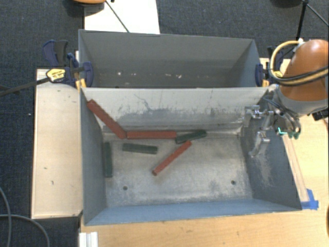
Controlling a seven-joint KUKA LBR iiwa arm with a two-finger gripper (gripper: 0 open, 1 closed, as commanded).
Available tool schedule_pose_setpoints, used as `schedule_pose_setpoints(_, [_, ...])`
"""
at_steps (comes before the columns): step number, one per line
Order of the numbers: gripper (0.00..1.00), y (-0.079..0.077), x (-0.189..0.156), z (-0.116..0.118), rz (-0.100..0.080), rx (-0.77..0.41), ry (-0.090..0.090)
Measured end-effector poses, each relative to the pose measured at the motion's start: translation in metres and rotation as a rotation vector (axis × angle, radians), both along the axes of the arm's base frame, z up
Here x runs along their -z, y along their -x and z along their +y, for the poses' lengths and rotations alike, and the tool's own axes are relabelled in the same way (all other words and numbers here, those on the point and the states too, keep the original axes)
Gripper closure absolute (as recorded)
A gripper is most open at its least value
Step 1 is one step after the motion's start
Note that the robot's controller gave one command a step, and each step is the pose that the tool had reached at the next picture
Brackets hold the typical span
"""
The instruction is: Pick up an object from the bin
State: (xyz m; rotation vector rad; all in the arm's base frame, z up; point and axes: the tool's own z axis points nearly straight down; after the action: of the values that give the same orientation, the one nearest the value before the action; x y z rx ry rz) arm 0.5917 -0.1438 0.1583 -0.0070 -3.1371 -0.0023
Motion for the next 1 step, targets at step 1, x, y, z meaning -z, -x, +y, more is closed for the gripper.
schedule_pose_setpoints(1, [0.0, -0.002, -0.0045, 0.0002, -0.008, -0.003, 0.002])
